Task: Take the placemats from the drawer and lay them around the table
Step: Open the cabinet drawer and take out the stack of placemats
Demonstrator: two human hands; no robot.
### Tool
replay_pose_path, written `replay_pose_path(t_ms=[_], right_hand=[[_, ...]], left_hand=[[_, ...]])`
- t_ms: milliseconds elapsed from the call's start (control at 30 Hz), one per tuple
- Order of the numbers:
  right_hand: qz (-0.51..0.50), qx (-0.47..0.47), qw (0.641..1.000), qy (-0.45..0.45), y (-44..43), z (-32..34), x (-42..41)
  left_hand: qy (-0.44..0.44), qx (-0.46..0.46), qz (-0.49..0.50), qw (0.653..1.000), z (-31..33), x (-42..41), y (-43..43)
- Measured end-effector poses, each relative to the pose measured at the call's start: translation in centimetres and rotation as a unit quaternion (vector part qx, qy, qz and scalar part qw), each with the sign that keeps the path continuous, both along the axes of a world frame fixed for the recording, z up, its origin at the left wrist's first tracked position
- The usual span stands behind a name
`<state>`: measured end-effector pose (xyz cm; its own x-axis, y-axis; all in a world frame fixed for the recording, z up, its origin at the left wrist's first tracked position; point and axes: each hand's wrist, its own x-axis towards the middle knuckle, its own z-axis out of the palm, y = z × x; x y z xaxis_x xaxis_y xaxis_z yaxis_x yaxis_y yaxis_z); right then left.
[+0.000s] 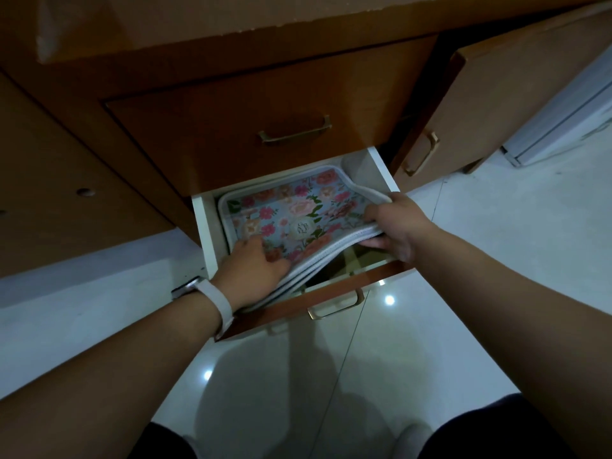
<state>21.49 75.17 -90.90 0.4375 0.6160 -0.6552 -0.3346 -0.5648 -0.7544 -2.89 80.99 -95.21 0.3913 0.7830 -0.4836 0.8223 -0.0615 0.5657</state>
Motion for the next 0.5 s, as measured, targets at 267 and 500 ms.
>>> replay_pose_path(t_ms=[267,500], right_hand=[[-0.058,0.106,0.99,0.072,-1.6,1.1,1.8],[-0.016,0.129,0.99,0.058,-2.8,1.0,2.3]], left_hand=[[-0.114,-0.167,0.205,0.958,0.3,0.7,0.8],[-0.164,-0.253,0.285,0.91,-1.1,1.6,0.5]])
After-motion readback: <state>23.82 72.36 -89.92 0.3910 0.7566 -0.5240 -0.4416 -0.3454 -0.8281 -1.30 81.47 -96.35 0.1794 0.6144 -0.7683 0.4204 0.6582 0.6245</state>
